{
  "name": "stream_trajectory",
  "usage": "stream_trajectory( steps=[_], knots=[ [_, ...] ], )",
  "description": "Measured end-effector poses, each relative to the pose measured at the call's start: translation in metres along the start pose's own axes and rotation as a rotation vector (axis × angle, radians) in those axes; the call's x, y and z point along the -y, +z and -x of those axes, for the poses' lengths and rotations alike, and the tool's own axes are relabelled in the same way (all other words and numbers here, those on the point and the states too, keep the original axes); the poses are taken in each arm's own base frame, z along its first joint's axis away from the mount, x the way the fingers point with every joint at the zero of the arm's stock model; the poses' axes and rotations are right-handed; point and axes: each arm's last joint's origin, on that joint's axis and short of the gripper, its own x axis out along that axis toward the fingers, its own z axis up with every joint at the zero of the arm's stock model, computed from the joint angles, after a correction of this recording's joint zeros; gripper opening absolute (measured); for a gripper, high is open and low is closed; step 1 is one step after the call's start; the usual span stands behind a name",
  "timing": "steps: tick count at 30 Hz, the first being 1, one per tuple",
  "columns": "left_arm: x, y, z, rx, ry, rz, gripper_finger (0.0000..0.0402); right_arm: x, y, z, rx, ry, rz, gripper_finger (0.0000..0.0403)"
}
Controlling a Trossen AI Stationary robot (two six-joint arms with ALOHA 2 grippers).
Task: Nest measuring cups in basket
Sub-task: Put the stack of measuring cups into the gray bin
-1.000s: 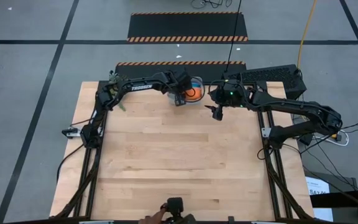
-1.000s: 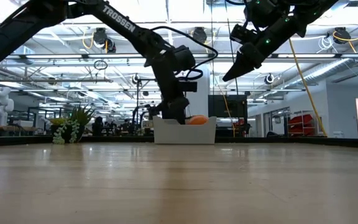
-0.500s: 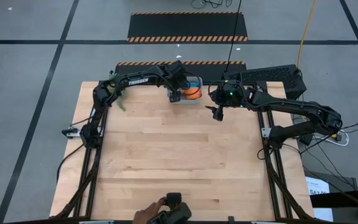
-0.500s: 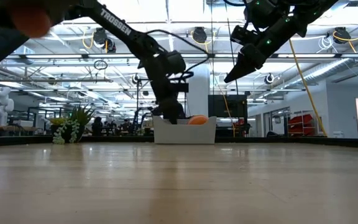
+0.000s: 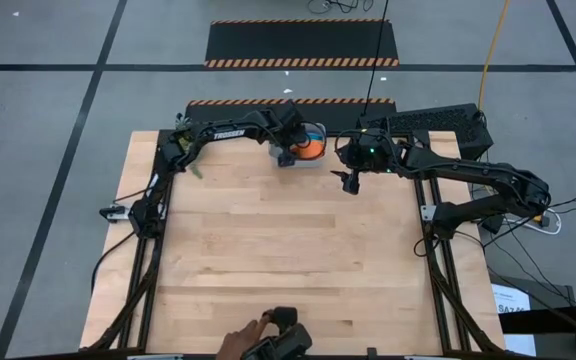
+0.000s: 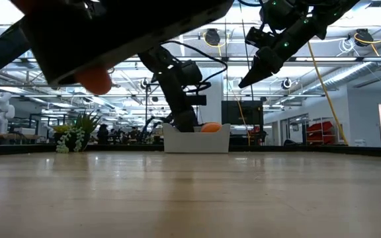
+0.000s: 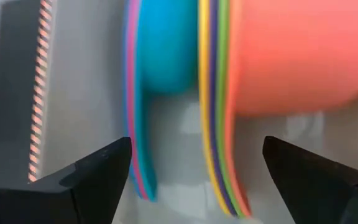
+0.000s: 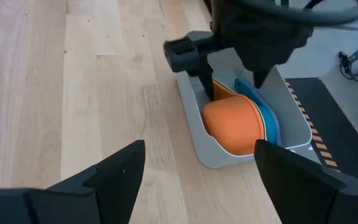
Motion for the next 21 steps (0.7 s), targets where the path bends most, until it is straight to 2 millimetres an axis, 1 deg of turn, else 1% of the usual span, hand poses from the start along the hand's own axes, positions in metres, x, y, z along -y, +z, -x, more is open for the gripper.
stream_trajectory(
  steps=[7,16,21],
  knots=[
    [-0.006,-0.002,0.0,0.003,0.03,0.015,0.0361,0.0,0.0,0.0,0.0,0.001,0.004,0.0297],
    [-0.017,-0.011,0.0,0.003,0.005,0.095,0.0361,0.0,0.0,0.0,0.001,0.003,0.004,0.0297],
    [-0.02,-0.016,0.0,-0.011,-0.001,0.109,0.0361,0.0,0.0,0.0,0.001,0.004,0.005,0.0297]
  ],
)
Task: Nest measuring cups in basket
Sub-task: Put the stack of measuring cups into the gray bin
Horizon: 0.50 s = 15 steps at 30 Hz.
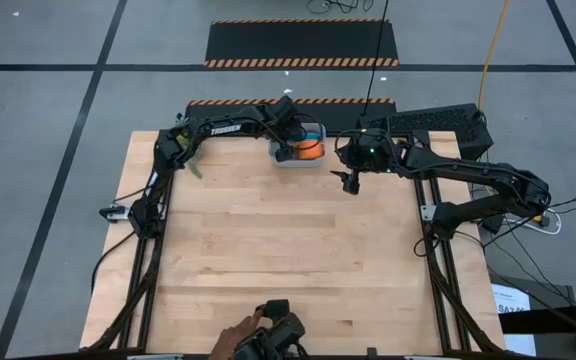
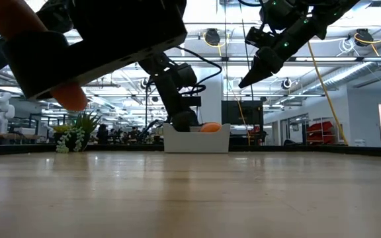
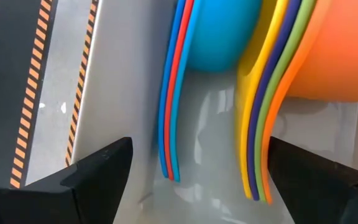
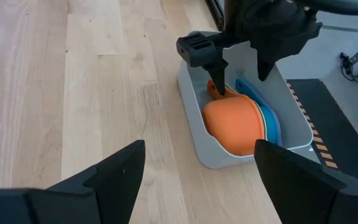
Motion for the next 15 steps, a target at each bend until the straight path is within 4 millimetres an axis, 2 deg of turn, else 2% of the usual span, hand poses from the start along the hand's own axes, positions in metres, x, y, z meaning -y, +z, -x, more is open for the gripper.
stream_trajectory(
  steps=[9,15],
  knots=[
    [0.0003,-0.0004,0.0,-0.004,-0.004,-0.015,0.0394,0.0,0.0,0.0,0.0,0.0,0.0,0.0297],
    [0.0019,-0.0042,0.0003,-0.041,-0.026,-0.03,0.0397,0.0,0.0,0.0,0.0,0.0,0.0,0.0297]
  ],
)
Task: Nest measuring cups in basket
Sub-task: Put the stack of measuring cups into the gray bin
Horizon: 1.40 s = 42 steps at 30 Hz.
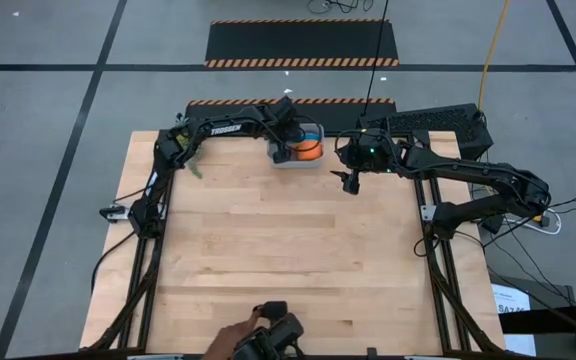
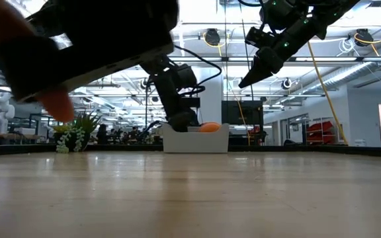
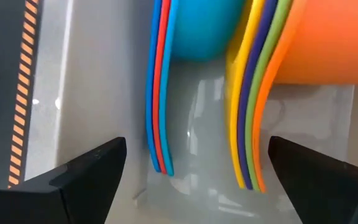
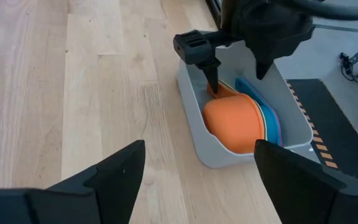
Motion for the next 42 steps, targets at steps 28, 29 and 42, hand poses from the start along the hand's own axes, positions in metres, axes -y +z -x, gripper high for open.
stream_trajectory(
  steps=[28,29,42],
  knots=[
    [-0.009,-0.013,-0.013,0.027,-0.096,-0.056,0.0179,0.0,0.0,0.0,-0.001,0.001,0.003,0.0297],
    [-0.01,-0.012,-0.013,0.035,-0.091,-0.059,0.0158,0.0,0.0,0.0,-0.001,0.0,0.003,0.0297],
    [-0.006,-0.004,-0.005,-0.065,0.096,-0.145,0.0086,0.0,0.0,0.0,-0.001,0.0,0.002,0.0297]
  ],
)
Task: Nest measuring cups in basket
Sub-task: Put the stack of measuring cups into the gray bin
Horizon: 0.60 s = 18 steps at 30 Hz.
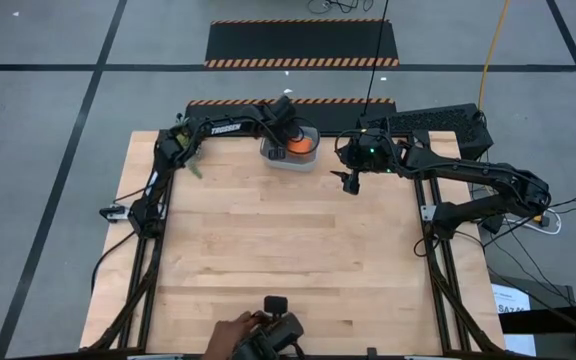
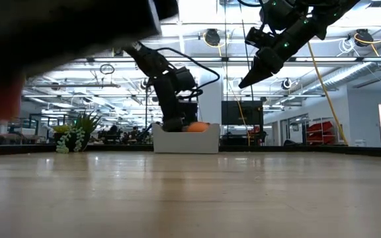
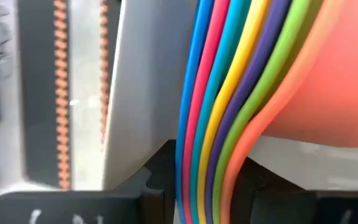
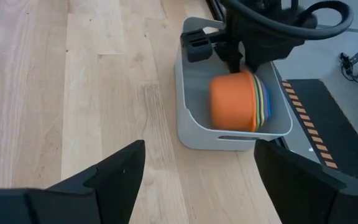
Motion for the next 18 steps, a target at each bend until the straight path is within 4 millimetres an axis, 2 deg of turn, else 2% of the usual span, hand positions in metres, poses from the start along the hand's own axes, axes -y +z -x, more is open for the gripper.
stream_trajectory(
  steps=[6,9,15,18],
  knots=[
    [0.007,0.015,0.028,-0.066,0.138,-0.034,0.0086,0.0,0.0,0.0,0.0,0.0,0.003,0.0297],
    [0.017,0.026,0.04,-0.111,0.233,-0.05,0.0086,0.0,0.0,0.0,0.001,0.0,0.005,0.0297],
    [0.047,0.045,0.05,-0.194,0.358,-0.075,0.0086,0.0,0.0,0.0,0.0,0.0,0.016,0.0297],
    [0.064,0.047,0.045,-0.22,0.443,-0.076,0.0086,0.0,0.0,0.0,0.0,0.0,0.017,0.0297]
  ],
)
